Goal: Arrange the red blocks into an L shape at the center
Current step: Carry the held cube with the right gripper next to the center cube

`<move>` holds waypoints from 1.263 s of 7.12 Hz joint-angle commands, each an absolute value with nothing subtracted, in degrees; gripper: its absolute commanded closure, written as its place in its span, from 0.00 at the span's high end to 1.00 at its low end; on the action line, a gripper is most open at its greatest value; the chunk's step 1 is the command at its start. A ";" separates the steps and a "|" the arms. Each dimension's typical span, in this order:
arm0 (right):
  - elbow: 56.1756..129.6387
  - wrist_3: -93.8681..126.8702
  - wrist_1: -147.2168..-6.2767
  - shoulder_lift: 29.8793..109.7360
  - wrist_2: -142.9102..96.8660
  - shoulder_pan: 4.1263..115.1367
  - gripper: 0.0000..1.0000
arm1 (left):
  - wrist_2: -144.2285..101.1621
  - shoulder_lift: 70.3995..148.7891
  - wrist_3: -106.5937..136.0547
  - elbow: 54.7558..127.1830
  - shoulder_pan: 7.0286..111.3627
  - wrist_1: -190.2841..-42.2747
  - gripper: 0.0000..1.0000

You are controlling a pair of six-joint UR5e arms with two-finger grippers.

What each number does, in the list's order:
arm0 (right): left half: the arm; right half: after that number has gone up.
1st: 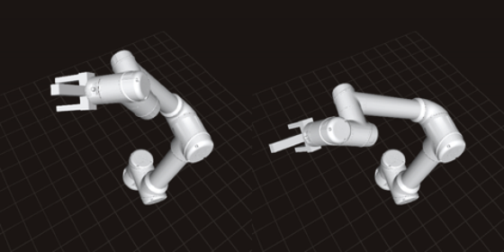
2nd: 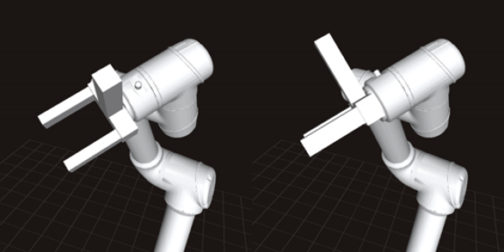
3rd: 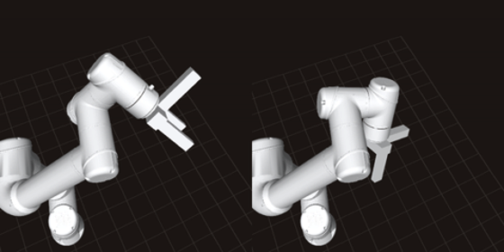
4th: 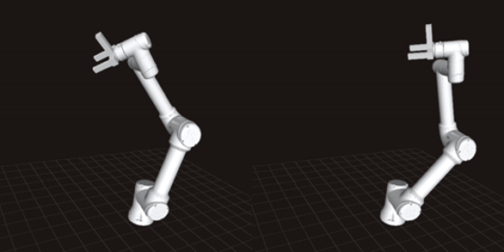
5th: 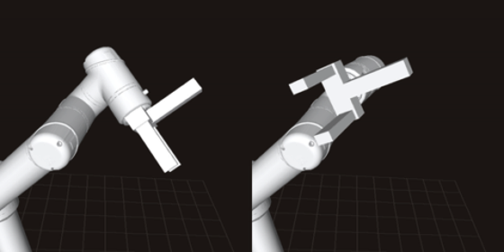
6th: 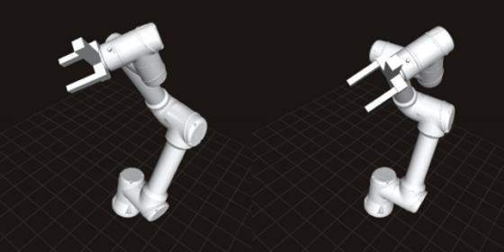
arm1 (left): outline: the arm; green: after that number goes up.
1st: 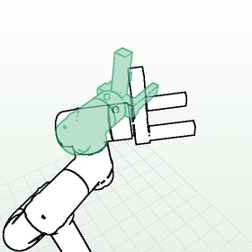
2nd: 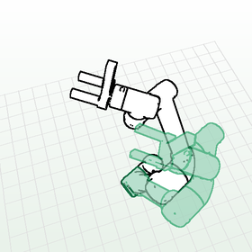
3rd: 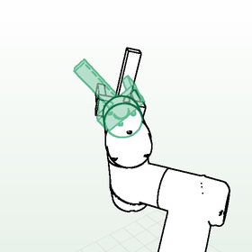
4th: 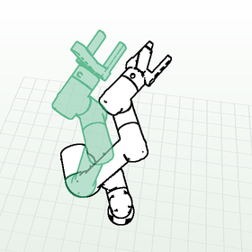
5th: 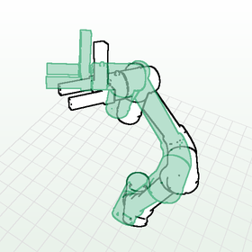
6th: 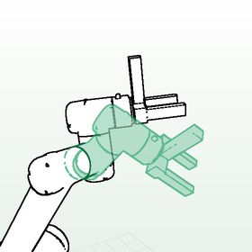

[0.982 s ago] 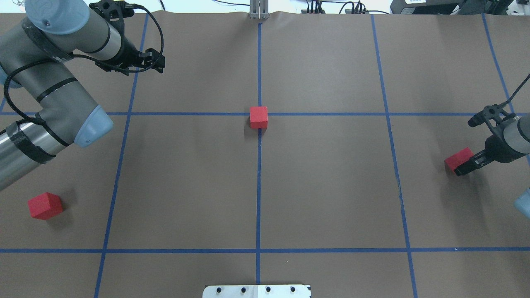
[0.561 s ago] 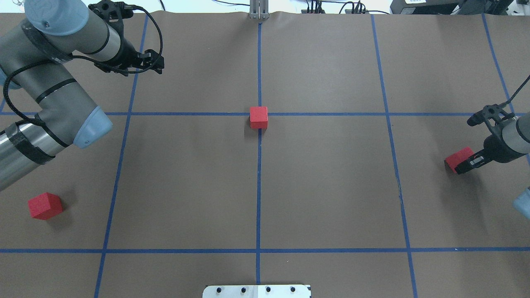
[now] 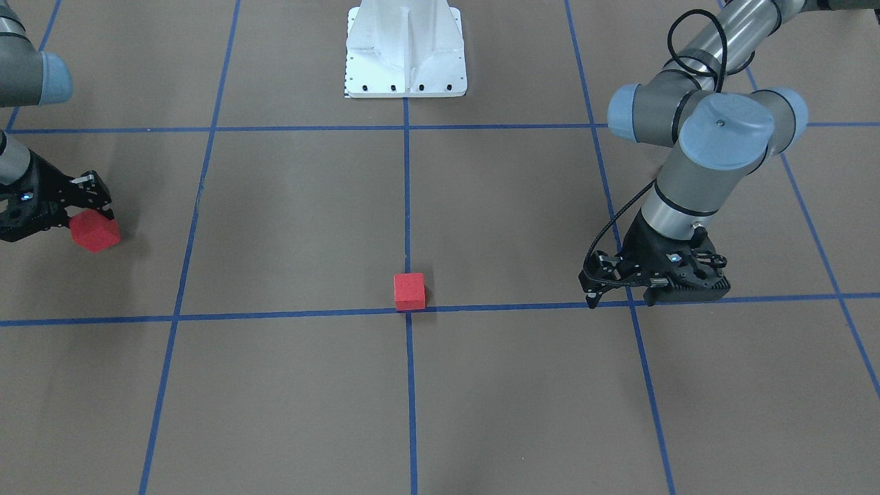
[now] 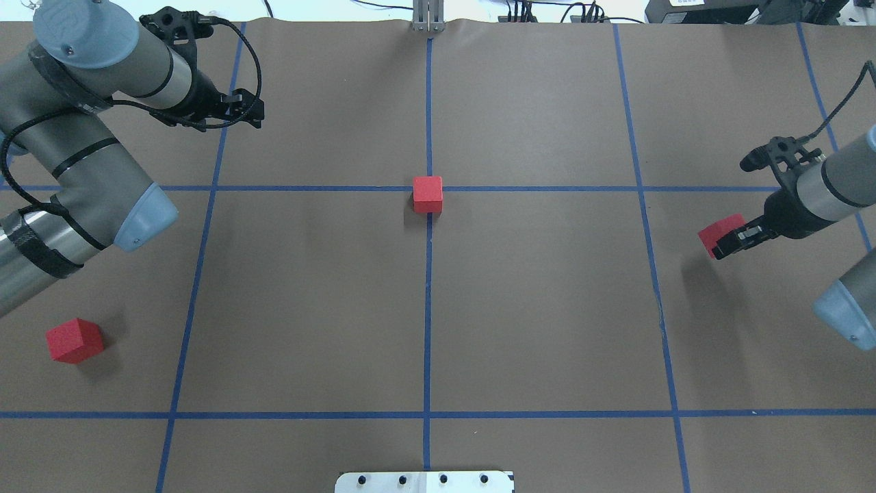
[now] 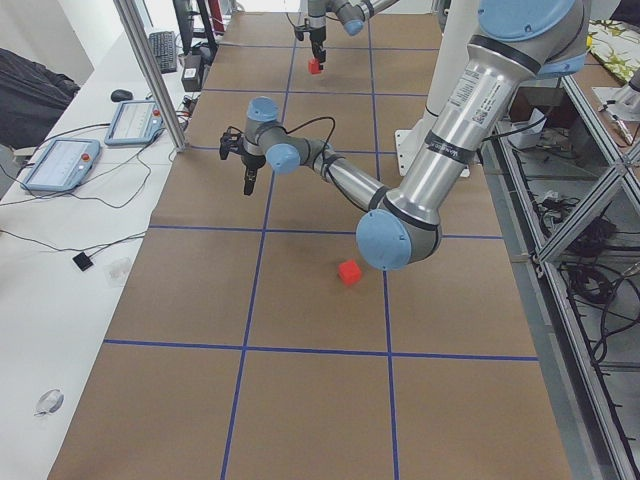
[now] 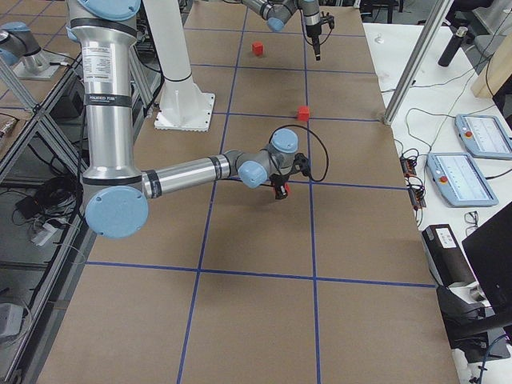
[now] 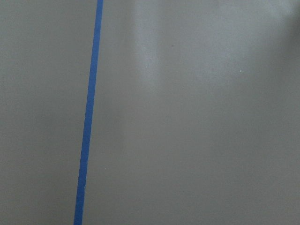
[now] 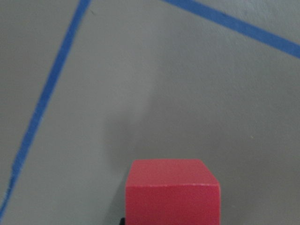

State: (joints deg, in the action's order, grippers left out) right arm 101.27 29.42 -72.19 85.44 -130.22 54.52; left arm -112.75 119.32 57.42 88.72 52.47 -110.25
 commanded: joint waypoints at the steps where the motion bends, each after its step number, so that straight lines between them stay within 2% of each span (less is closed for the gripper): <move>1: 102.40 38.12 -86.09 69.94 -128.95 48.83 0.00 | -113.03 117.52 57.39 88.77 53.00 -110.83 1.00; 3: 101.08 50.55 -86.13 62.36 -123.25 40.30 0.00 | -112.59 115.85 58.26 88.33 52.48 -112.66 0.99; 5: 95.91 58.06 -85.96 53.12 -119.27 35.27 0.00 | -112.41 115.93 58.27 86.67 52.65 -112.93 0.99; 9: 83.44 66.66 -85.78 41.25 -114.00 30.25 0.00 | -111.27 116.45 58.36 84.90 52.47 -112.94 0.99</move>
